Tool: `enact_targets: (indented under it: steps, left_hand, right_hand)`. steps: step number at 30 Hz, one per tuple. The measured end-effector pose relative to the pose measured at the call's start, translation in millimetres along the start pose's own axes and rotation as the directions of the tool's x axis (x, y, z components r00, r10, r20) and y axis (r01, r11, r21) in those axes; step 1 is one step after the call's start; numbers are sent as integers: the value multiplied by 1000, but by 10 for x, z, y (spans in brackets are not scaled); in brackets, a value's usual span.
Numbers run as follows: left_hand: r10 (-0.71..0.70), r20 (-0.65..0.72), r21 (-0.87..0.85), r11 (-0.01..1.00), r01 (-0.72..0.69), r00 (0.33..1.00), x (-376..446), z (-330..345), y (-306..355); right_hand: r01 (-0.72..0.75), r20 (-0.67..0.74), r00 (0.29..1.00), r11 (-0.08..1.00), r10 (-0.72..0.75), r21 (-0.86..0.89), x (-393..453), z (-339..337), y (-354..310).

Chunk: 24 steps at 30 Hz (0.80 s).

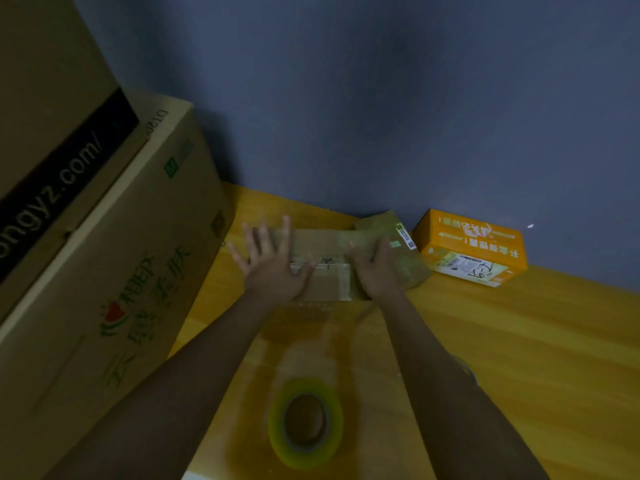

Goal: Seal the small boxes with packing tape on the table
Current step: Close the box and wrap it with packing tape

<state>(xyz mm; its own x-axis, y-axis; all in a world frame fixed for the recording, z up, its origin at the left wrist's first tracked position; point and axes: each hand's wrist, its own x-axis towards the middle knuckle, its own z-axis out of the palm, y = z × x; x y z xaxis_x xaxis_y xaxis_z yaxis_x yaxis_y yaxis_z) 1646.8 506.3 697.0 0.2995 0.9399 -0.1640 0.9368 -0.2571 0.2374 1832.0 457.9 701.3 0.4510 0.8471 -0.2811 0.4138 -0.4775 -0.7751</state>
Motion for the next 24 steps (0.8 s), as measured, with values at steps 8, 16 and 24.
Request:
enact_targets:
  steps: [8, 16, 24]
  left_hand:
    - [11, -243, -168, 984, -54, 970, -728, -21, -281]
    - [229, -203, 86, 973, -216, 952, -1021, 163, -353]
    - [139, -107, 128, 984, -125, 984, -815, 312, -435]
  right_hand:
    - [465, -283, 857, 883, -432, 59, -829, 150, 444]
    - [452, -202, 863, 886, -463, -102, -1192, 47, 653]
    - [297, -113, 934, 914, -338, -276, -974, 296, 551]
